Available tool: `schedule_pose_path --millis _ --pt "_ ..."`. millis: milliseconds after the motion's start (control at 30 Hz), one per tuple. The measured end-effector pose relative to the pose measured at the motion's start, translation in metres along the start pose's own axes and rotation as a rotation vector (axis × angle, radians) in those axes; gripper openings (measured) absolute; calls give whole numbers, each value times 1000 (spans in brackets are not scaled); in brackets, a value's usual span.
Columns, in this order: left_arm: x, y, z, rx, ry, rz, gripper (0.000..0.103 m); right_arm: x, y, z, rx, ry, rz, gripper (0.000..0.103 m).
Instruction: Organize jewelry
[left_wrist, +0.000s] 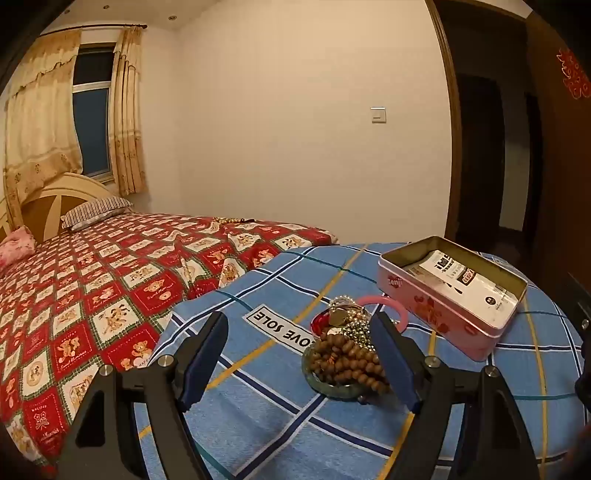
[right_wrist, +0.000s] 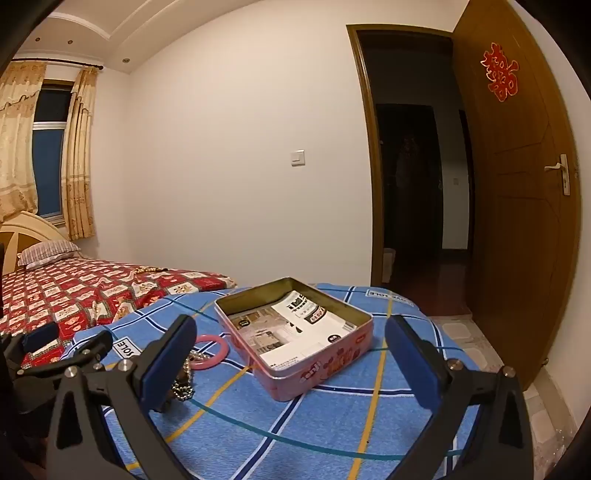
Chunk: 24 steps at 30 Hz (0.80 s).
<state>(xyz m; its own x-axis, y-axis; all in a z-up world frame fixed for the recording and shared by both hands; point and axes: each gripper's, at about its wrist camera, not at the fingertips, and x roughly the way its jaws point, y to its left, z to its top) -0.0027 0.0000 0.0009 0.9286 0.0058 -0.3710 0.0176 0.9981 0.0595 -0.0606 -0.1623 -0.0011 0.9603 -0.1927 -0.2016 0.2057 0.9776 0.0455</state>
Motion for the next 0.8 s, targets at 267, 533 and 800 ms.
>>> schedule_pose_path --millis 267,533,800 --pt "4 -1 -5 -4 17 -24 79 1 -4 -4 10 -2 10 103" --pt "-2 -2 -1 3 9 -21 79 3 0 -4 6 2 -4 103" --pt "-3 -1 0 -9 8 -18 79 2 -1 -3 2 5 -4 103"
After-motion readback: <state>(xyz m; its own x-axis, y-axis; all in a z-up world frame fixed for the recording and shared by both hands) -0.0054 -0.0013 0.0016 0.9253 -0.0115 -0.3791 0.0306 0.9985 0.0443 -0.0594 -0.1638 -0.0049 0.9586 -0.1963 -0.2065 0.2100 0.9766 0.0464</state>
